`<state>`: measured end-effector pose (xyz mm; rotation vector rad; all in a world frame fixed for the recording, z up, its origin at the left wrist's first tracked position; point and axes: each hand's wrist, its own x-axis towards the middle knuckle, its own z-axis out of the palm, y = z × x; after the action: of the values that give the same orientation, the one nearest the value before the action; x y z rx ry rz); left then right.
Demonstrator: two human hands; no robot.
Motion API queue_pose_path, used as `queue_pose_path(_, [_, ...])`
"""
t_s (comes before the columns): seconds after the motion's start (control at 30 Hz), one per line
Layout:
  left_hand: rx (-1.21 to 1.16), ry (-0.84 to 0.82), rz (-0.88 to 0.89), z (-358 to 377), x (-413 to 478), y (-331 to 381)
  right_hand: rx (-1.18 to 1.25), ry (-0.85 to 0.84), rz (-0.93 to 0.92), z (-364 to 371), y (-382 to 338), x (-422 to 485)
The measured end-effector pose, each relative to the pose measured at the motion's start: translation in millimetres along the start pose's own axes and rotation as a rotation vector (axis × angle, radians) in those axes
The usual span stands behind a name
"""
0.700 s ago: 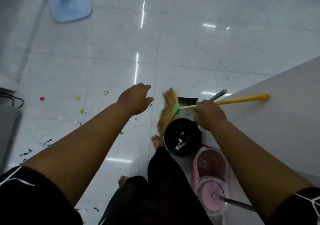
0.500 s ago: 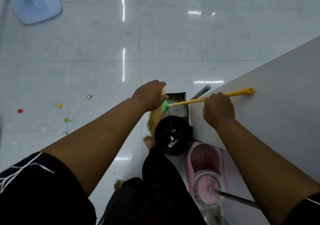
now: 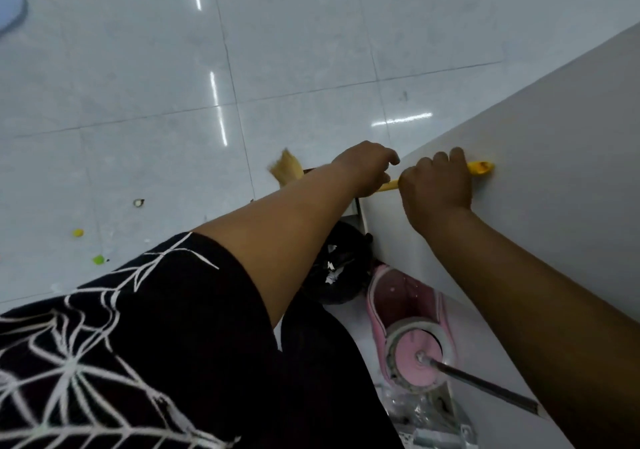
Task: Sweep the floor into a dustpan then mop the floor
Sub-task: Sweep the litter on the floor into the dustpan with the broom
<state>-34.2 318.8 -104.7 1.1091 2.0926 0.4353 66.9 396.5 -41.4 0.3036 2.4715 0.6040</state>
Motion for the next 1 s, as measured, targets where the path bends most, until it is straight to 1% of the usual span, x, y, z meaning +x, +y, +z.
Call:
queue_pose_path(0.03, [0.017,-0.032,0.003,4.8,3.6,-0.5,0.005,-0.036,-0.007,0.0,-0.7,1.1])
queue_pose_path(0.1, [0.01,-0.037,0.013,13.0,6.5,-1.8,0.014,-0.098,-0.025,-0.5,-2.0,1.4])
queue_pose_path(0.17, [-0.025,0.004,0.011,16.9,5.2,-3.9,0.024,-0.131,-0.061,-1.3,-2.8,-1.2])
queue_pose_path(0.23, [-0.032,0.048,-0.008,15.3,2.2,-8.5,0.047,-0.121,-0.099,-3.2,-1.8,-6.2])
queue_pose_path(0.43, [-0.009,0.156,-0.061,-9.7,-25.3,-37.0,0.051,0.0,-0.187,-30.4,-3.0,-27.8])
queue_pose_path(0.6, [-0.112,0.263,-0.203,-34.4,-76.9,-70.2,-0.019,0.064,-0.239,-63.8,-8.8,-44.8])
queue_pose_path(0.67, [-0.117,0.318,-0.247,-42.7,-94.0,-79.8,-0.018,0.085,-0.257,-71.8,-10.6,-50.6])
queue_pose_path(0.83, [-0.14,0.522,-0.378,-66.6,-169.5,-106.3,-0.076,0.191,-0.348,-109.2,-27.7,-71.8])
queue_pose_path(0.93, [-0.126,0.615,-0.478,-74.1,-221.4,-120.8,-0.155,0.234,-0.411,-134.8,-38.7,-82.3])
queue_pose_path(1.0, [-0.184,0.66,-0.56,-75.6,-256.4,-131.6,-0.206,0.272,-0.456,-153.7,-46.1,-88.0])
